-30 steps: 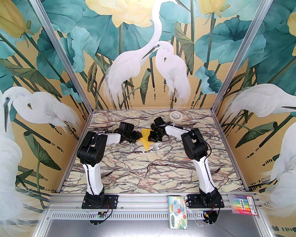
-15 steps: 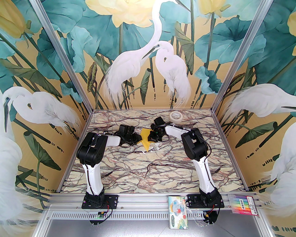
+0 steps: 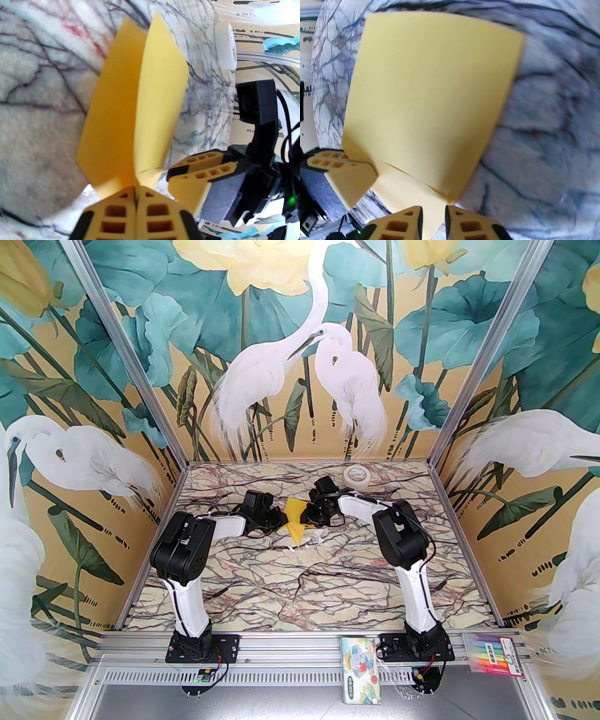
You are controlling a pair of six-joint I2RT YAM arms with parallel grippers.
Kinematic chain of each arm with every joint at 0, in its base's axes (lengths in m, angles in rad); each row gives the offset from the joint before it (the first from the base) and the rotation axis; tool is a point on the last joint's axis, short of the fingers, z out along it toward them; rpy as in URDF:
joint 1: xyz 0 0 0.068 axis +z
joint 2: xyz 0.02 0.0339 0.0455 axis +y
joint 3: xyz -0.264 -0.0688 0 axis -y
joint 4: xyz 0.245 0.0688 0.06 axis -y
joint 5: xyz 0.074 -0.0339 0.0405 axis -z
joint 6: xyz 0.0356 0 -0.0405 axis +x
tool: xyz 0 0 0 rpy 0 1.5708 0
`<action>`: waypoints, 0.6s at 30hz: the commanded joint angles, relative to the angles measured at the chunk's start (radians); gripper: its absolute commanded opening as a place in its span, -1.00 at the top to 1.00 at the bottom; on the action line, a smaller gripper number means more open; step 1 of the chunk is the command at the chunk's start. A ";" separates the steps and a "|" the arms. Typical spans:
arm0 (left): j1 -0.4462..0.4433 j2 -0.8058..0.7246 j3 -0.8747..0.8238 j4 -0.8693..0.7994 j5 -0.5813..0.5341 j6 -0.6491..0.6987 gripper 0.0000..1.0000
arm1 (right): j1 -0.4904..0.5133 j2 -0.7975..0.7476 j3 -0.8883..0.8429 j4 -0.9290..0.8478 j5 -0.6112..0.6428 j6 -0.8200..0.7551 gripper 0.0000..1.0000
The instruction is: Fold a paper plane with a square sheet of paper (fold left side to right side)
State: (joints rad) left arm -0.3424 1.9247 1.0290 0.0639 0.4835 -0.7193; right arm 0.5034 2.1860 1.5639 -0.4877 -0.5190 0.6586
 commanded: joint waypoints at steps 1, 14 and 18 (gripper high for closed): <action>-0.028 -0.031 -0.019 -0.055 -0.102 -0.024 0.94 | -0.001 -0.045 -0.040 0.075 0.002 0.071 0.57; -0.039 -0.106 -0.094 -0.063 -0.244 -0.086 0.93 | 0.001 -0.008 -0.061 0.164 -0.079 0.118 0.62; -0.047 -0.089 -0.081 -0.029 -0.209 -0.086 0.82 | 0.001 -0.018 -0.080 0.169 -0.061 0.111 0.60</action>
State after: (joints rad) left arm -0.3805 1.8347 0.9432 0.0132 0.2710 -0.7948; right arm 0.5034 2.1715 1.5021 -0.3408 -0.5735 0.7609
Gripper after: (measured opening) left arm 0.089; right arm 0.198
